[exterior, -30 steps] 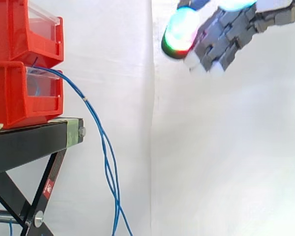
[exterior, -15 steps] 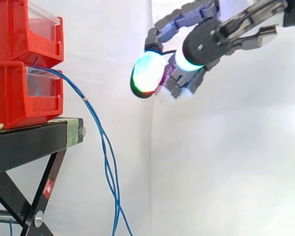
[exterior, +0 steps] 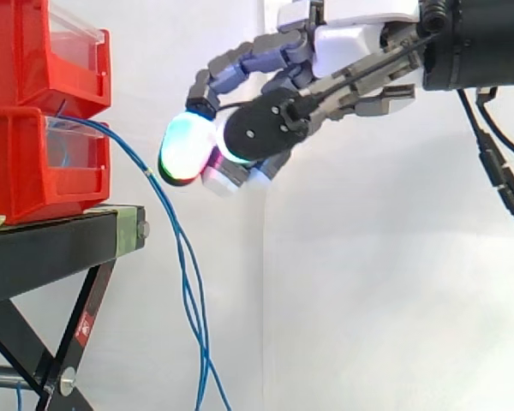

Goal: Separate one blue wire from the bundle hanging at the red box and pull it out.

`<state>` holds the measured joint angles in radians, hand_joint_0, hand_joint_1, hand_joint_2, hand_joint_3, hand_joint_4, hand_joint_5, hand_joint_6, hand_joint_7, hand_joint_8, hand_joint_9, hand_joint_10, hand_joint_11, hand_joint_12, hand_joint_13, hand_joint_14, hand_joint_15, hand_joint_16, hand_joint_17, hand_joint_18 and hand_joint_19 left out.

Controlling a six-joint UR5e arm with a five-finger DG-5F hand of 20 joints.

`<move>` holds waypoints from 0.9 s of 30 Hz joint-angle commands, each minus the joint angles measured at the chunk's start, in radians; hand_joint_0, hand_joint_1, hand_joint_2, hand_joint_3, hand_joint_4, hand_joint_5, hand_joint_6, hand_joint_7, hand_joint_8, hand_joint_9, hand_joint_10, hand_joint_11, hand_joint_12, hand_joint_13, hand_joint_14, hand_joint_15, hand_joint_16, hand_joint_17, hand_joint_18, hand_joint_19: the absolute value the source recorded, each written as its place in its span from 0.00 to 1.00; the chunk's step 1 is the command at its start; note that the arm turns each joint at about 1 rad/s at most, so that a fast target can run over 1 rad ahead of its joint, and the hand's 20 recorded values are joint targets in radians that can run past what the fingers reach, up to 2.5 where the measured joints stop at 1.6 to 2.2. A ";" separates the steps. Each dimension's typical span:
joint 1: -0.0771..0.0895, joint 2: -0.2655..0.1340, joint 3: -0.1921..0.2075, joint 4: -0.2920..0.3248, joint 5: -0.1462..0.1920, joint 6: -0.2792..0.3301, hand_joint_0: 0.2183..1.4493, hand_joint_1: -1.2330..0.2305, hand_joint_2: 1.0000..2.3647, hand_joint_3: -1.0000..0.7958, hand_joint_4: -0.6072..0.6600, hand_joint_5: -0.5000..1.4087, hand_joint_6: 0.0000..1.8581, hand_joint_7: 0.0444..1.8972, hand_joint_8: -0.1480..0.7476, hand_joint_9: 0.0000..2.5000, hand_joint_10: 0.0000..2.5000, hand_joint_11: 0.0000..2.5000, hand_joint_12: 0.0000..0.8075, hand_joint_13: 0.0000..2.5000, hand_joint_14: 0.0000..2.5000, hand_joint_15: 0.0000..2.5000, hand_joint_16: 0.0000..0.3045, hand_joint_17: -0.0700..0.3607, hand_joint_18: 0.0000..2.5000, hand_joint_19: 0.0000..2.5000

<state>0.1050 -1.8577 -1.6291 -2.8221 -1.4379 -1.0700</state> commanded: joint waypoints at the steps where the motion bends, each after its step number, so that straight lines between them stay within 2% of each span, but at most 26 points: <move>1: -0.001 -0.005 -0.002 0.047 0.013 -0.002 0.25 0.35 0.00 0.28 0.67 0.18 0.27 0.51 0.54 0.28 0.00 0.14 0.54 0.25 0.00 0.13 0.18 0.45 0.26 0.16; 4: -0.001 -0.005 0.000 0.053 0.033 -0.013 0.25 0.36 0.00 0.28 0.67 0.18 0.27 0.50 0.54 0.28 0.00 0.14 0.55 0.25 0.00 0.13 0.18 0.45 0.26 0.16; 10: -0.005 -0.005 -0.002 0.053 0.044 -0.045 0.24 0.36 0.00 0.28 0.67 0.18 0.27 0.50 0.54 0.28 0.00 0.14 0.55 0.26 0.00 0.13 0.18 0.45 0.26 0.15; 14: -0.008 -0.040 -0.002 0.055 0.044 -0.064 0.24 0.36 0.00 0.28 0.67 0.18 0.27 0.50 0.55 0.28 0.00 0.14 0.55 0.26 0.00 0.13 0.18 0.45 0.26 0.15; 17: -0.015 -0.091 -0.002 0.084 0.044 -0.061 0.24 0.37 0.00 0.28 0.67 0.18 0.27 0.50 0.55 0.28 0.00 0.14 0.55 0.26 0.00 0.13 0.18 0.45 0.26 0.15; 19: -0.016 -0.107 0.000 0.115 0.040 -0.057 0.24 0.37 0.00 0.28 0.67 0.18 0.27 0.50 0.55 0.28 0.00 0.14 0.55 0.26 0.00 0.13 0.18 0.45 0.26 0.15; 23: -0.016 -0.110 0.000 0.181 0.045 -0.056 0.23 0.37 0.00 0.28 0.67 0.18 0.27 0.50 0.55 0.28 0.00 0.14 0.55 0.26 0.00 0.13 0.18 0.45 0.26 0.16; 27: -0.013 -0.110 -0.002 0.197 0.047 -0.057 0.23 0.38 0.00 0.28 0.67 0.18 0.27 0.50 0.56 0.28 0.00 0.14 0.56 0.26 0.00 0.13 0.19 0.46 0.26 0.16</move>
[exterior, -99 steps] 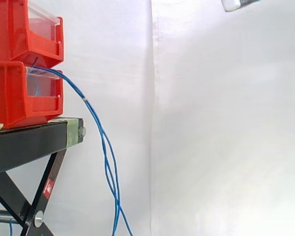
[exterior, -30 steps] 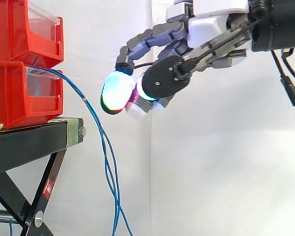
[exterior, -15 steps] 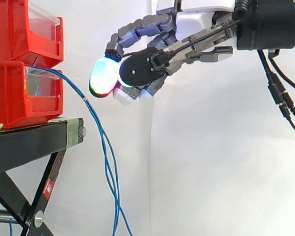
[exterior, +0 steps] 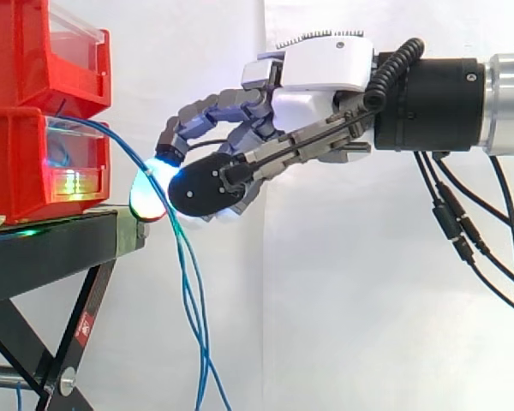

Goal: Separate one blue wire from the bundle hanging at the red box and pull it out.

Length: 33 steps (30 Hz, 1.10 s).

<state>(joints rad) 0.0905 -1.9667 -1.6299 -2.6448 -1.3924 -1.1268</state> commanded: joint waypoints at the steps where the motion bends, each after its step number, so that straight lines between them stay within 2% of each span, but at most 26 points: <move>1: 0.003 -0.001 -0.001 0.020 0.001 -0.001 0.23 0.38 0.00 0.28 0.68 0.18 0.27 0.50 0.56 0.28 0.00 0.14 0.56 0.26 0.00 0.13 0.19 0.46 0.26 0.16; 8: 0.011 -0.001 0.001 0.017 0.001 0.025 0.22 0.39 0.00 0.28 0.68 0.18 0.27 0.50 0.56 0.29 0.00 0.14 0.56 0.26 0.00 0.13 0.19 0.46 0.26 0.16; 11: 0.014 -0.001 0.001 0.012 0.003 0.064 0.22 0.39 0.00 0.28 0.68 0.19 0.27 0.51 0.56 0.29 0.00 0.14 0.57 0.26 0.00 0.13 0.19 0.46 0.26 0.16; 19: 0.026 -0.001 0.001 0.011 0.009 0.206 0.22 0.39 0.00 0.28 0.69 0.19 0.27 0.51 0.57 0.29 0.00 0.14 0.57 0.26 0.00 0.13 0.19 0.46 0.26 0.16; 20: 0.031 -0.001 0.001 0.009 0.029 0.268 0.22 0.39 0.00 0.28 0.68 0.19 0.27 0.51 0.57 0.29 0.01 0.14 0.57 0.26 0.00 0.13 0.19 0.47 0.27 0.16; 27: 0.040 -0.001 0.001 -0.004 0.056 0.297 0.23 0.37 0.00 0.28 0.69 0.19 0.27 0.54 0.57 0.30 0.00 0.15 0.56 0.27 0.00 0.13 0.19 0.46 0.27 0.16; 33: 0.044 -0.001 0.001 -0.018 0.059 0.295 0.25 0.35 0.00 0.28 0.68 0.20 0.27 0.59 0.56 0.31 0.00 0.16 0.55 0.27 0.00 0.13 0.18 0.45 0.27 0.16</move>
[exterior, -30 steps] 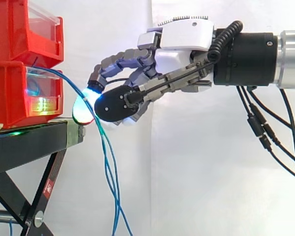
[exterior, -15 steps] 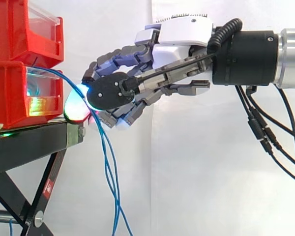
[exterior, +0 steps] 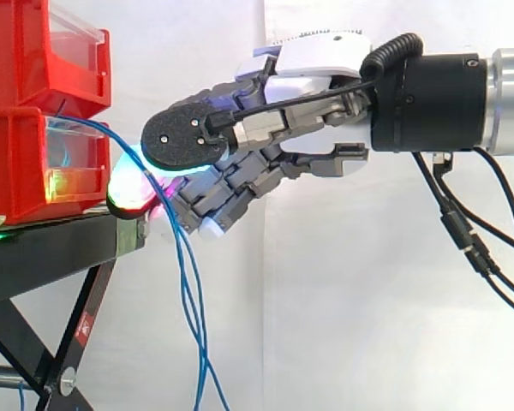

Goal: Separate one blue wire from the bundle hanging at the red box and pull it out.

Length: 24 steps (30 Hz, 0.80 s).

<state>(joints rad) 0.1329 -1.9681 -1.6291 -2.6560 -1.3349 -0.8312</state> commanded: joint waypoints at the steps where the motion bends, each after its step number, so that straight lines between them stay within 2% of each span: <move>1: 0.002 0.000 0.000 -0.007 0.002 0.000 0.25 0.35 0.00 0.28 0.68 0.20 0.27 0.59 0.56 0.31 0.00 0.16 0.55 0.27 0.00 0.14 0.18 0.45 0.27 0.16; 18: 0.004 0.000 0.000 -0.004 0.003 0.009 0.25 0.36 0.00 0.28 0.67 0.21 0.27 0.62 0.56 0.32 0.01 0.17 0.55 0.28 0.00 0.14 0.18 0.45 0.28 0.17; 21: 0.004 0.000 0.000 0.004 0.022 0.032 0.25 0.36 0.00 0.28 0.67 0.21 0.27 0.62 0.57 0.32 0.01 0.17 0.55 0.28 0.00 0.14 0.18 0.45 0.28 0.17; 24: 0.004 0.000 0.000 0.021 0.056 0.063 0.25 0.36 0.00 0.28 0.68 0.21 0.27 0.62 0.57 0.33 0.01 0.17 0.55 0.28 0.00 0.14 0.18 0.45 0.29 0.17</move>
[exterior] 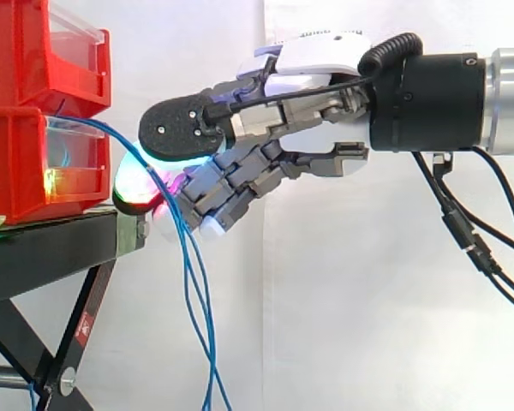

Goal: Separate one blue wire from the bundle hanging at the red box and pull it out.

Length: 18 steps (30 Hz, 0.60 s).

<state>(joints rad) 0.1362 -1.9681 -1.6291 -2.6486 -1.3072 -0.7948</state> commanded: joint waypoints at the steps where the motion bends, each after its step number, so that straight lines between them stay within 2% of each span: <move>1: 0.002 0.000 0.000 0.019 0.035 0.032 0.25 0.36 0.00 0.28 0.67 0.21 0.27 0.62 0.57 0.33 0.01 0.17 0.55 0.28 0.00 0.14 0.18 0.44 0.28 0.17; 4: 0.003 0.000 0.000 0.030 0.071 0.072 0.26 0.36 0.00 0.28 0.67 0.21 0.27 0.64 0.57 0.33 0.01 0.18 0.55 0.29 0.00 0.14 0.18 0.44 0.29 0.17; 9: 0.006 0.000 0.000 0.026 0.075 0.092 0.27 0.34 0.00 0.28 0.65 0.22 0.27 0.67 0.56 0.33 0.01 0.18 0.54 0.29 0.00 0.14 0.17 0.44 0.29 0.17; 18: 0.010 0.000 0.000 0.015 0.075 0.089 0.26 0.34 0.00 0.28 0.65 0.21 0.27 0.66 0.56 0.33 0.01 0.18 0.55 0.29 0.00 0.14 0.17 0.44 0.29 0.17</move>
<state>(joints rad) 0.1448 -1.9683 -1.6291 -2.6303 -1.2315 -0.7039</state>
